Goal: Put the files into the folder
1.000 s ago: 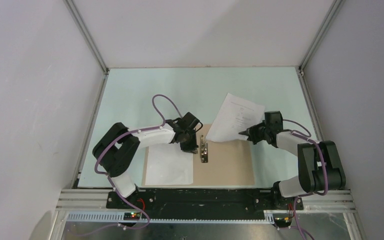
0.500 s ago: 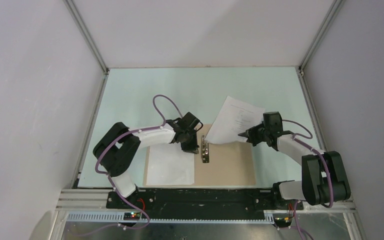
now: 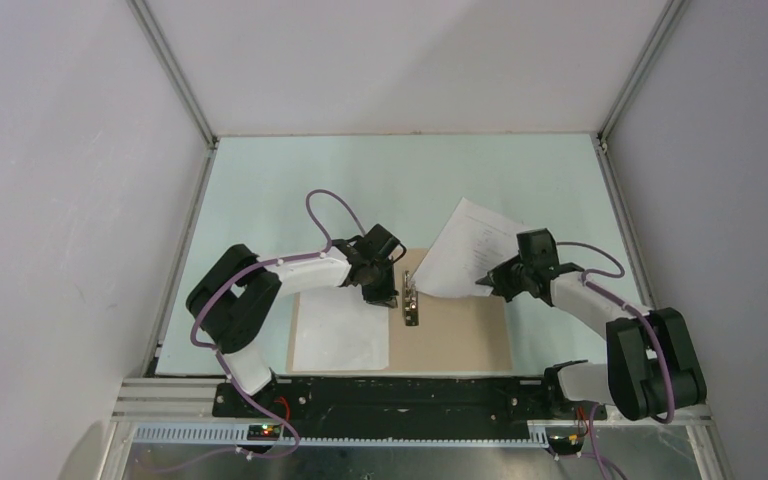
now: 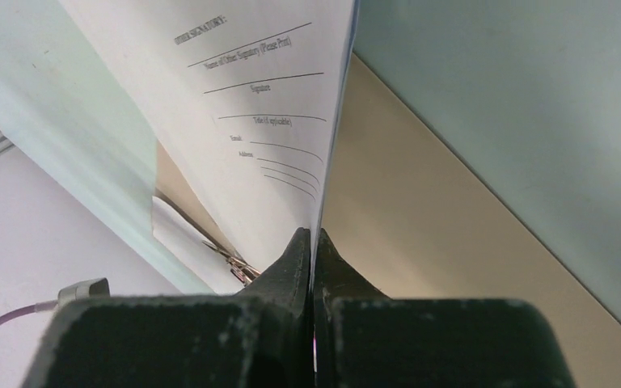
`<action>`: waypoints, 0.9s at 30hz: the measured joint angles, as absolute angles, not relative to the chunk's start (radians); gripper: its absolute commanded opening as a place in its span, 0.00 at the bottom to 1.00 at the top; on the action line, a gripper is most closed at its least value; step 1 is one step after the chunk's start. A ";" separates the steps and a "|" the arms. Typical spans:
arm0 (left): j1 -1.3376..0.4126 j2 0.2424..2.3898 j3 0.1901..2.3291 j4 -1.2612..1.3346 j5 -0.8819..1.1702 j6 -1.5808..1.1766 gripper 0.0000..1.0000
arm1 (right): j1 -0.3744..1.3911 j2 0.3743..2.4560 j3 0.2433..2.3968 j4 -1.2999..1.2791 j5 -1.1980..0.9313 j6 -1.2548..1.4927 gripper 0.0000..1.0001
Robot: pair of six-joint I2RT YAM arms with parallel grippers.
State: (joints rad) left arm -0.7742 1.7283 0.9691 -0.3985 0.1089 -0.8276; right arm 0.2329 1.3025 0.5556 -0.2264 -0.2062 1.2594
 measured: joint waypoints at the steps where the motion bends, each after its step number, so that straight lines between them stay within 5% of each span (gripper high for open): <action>1: -0.774 1.728 0.969 -0.398 0.109 -0.828 0.12 | 0.234 1.296 0.555 -0.233 -0.201 1.255 0.00; 27: -0.774 1.729 0.969 -0.398 0.110 -0.822 0.12 | 0.397 1.208 0.580 -0.468 -0.097 0.844 0.00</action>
